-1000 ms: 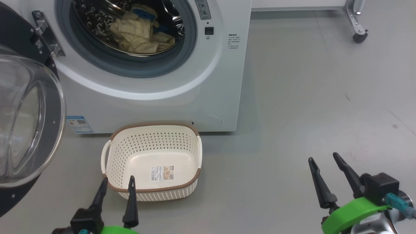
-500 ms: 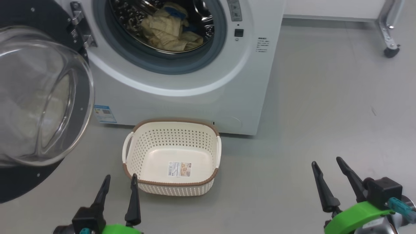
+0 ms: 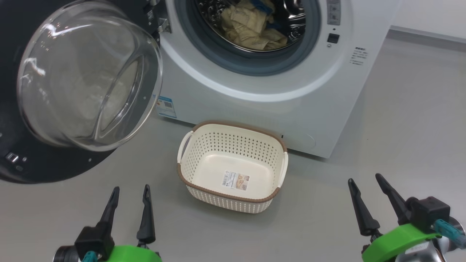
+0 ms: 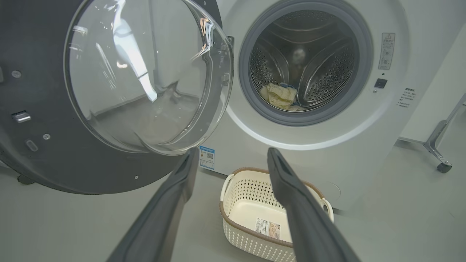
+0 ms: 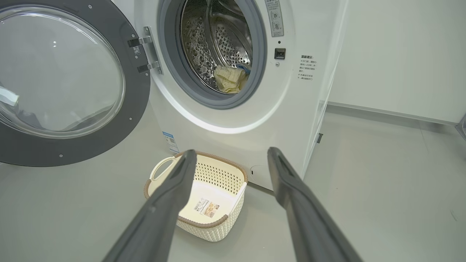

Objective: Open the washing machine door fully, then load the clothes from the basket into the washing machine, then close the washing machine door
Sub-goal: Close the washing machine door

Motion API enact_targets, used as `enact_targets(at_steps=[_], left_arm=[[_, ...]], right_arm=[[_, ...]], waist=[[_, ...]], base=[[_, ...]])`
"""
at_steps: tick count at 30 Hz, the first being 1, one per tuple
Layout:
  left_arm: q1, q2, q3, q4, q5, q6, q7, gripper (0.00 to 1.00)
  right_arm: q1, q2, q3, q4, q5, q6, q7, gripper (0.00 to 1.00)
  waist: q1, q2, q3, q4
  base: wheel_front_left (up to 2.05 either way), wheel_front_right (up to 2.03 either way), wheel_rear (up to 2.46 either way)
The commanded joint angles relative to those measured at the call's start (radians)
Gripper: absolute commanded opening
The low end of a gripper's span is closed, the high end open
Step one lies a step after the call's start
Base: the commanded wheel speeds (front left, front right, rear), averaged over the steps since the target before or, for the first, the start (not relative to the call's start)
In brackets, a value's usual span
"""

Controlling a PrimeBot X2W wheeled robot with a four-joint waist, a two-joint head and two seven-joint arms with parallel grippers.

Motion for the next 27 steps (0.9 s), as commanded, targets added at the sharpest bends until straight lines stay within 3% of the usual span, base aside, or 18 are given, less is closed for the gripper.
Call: enact_targets(at_steps=[1, 12, 27], left_arm=[[-0.058, 0.002, 0.050, -0.040, 0.013, 0.148, -0.011, 1.00], [-0.053, -0.017, 0.073, -0.040, 0.032, 0.134, -0.011, 1.00], [-0.037, -0.039, 0.091, -0.032, 0.049, 0.101, -0.011, 1.00]], right_arm=[[-0.054, -0.011, 0.022, -0.039, -0.002, -0.003, -0.005, 1.00], [-0.074, -0.011, 0.037, -0.024, 0.002, -0.003, -0.011, 1.00], [-0.062, -0.011, 0.048, -0.017, 0.001, -0.003, -0.010, 1.00]], waist=[[0.0000, 0.0000, 0.020, 0.047], [0.0000, 0.0000, 0.028, 0.119], [0.0000, 0.0000, 0.005, 0.119]], base=[[0.00, 0.00, 0.00], [0.00, 0.00, 0.00], [0.00, 0.00, 0.00]])
